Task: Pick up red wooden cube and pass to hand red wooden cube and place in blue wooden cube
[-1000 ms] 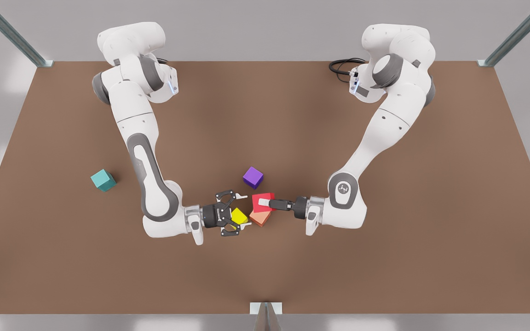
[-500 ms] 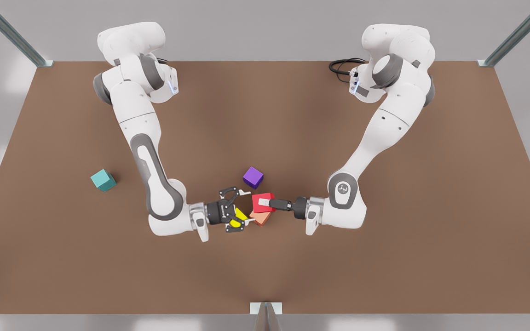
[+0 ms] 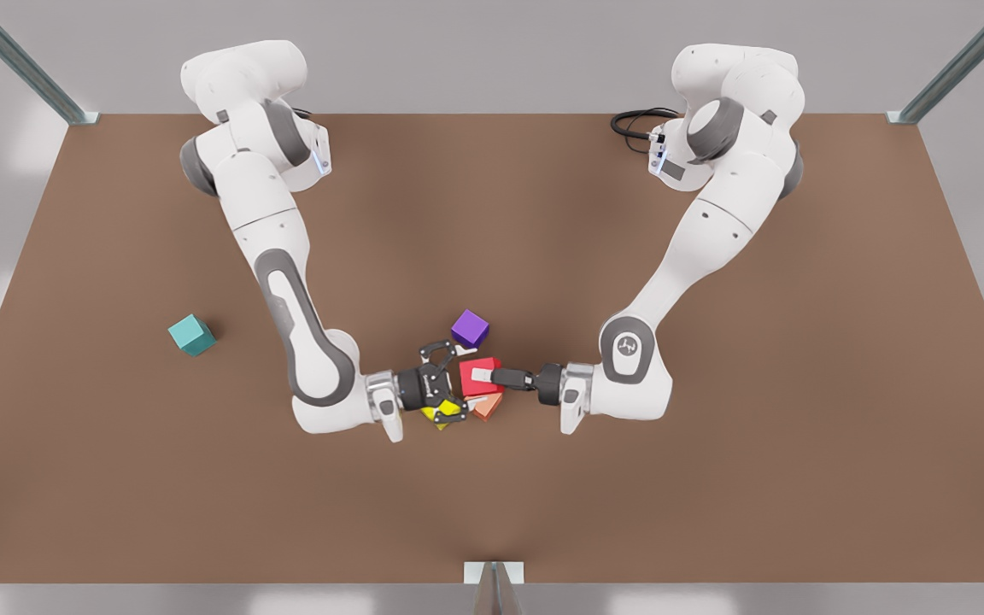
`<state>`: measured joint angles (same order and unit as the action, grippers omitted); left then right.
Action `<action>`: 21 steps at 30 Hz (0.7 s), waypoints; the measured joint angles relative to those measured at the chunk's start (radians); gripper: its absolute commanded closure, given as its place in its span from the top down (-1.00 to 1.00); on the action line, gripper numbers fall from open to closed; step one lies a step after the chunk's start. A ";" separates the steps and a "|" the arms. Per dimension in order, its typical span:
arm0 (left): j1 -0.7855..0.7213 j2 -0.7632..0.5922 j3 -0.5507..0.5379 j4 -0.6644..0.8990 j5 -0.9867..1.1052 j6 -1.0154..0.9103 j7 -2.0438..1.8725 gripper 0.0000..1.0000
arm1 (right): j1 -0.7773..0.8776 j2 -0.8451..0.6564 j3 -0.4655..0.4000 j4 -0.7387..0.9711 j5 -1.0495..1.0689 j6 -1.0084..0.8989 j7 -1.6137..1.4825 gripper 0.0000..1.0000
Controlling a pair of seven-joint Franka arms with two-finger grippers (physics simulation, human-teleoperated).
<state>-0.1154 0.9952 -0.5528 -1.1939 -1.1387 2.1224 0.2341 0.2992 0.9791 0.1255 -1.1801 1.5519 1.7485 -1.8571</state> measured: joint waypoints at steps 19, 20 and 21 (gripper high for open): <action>0.007 0.004 -0.001 0.001 -0.021 0.009 -0.011 1.00 | 0.013 0.012 -0.001 -0.009 0.035 -0.003 -0.007 0.11; 0.024 0.001 -0.001 -0.003 -0.019 0.000 -0.008 1.00 | 0.013 0.012 -0.001 -0.009 0.035 -0.004 -0.008 0.11; 0.055 0.000 0.000 -0.005 -0.009 -0.021 -0.008 1.00 | 0.012 0.012 -0.001 -0.009 0.035 -0.004 -0.008 0.12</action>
<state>-0.0605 0.9951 -0.5528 -1.1991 -1.1478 2.1015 0.2264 0.3109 0.9909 0.1248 -1.1892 1.5865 1.7444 -1.8649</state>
